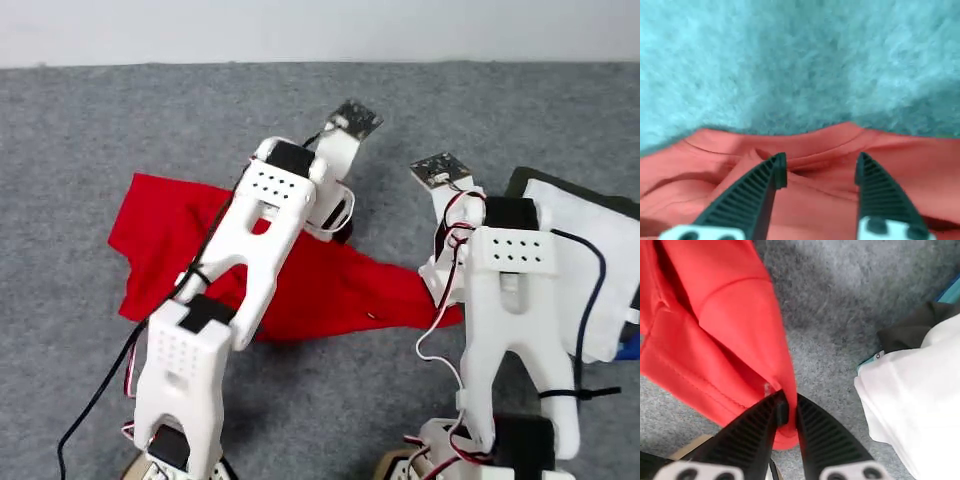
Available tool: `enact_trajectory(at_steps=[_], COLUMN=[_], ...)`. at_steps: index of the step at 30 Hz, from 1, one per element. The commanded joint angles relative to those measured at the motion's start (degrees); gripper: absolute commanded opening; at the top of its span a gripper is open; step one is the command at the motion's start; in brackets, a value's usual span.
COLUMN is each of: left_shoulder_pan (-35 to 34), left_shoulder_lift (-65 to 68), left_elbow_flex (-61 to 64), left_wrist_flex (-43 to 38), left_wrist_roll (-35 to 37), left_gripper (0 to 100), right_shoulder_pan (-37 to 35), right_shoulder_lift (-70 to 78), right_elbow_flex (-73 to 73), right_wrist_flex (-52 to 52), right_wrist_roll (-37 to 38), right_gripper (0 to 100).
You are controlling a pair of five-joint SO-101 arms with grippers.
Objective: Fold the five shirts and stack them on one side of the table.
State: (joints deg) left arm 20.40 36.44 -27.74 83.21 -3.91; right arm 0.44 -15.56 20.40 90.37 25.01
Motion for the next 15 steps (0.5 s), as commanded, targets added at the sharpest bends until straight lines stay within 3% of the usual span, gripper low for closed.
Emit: enact_trajectory(at_steps=[1, 9, 13, 15], left_shoulder_pan=[-3.3, -11.3, -14.4, -16.5], left_shoulder_lift=[1.3, -3.2, -3.4, -4.1], left_elbow_flex=[-2.4, -3.8, -3.5, -1.3], left_wrist_flex=[-0.9, 9.2, 17.3, 17.4], left_wrist_roll=[0.2, -8.3, -11.7, -11.8], left_gripper=[16, 2, 2, 2], right_shoulder_pan=[-0.2, 0.0, 0.0, 0.0], right_shoulder_lift=[-0.6, -0.4, -0.6, -0.6], right_elbow_flex=[-0.6, -0.6, -0.6, -0.8], right_wrist_flex=[-0.6, -0.7, -0.7, -0.7], right_wrist_roll=[0.5, 0.5, 0.5, 0.5], right_gripper=[0.9, 0.9, 0.9, 0.9])
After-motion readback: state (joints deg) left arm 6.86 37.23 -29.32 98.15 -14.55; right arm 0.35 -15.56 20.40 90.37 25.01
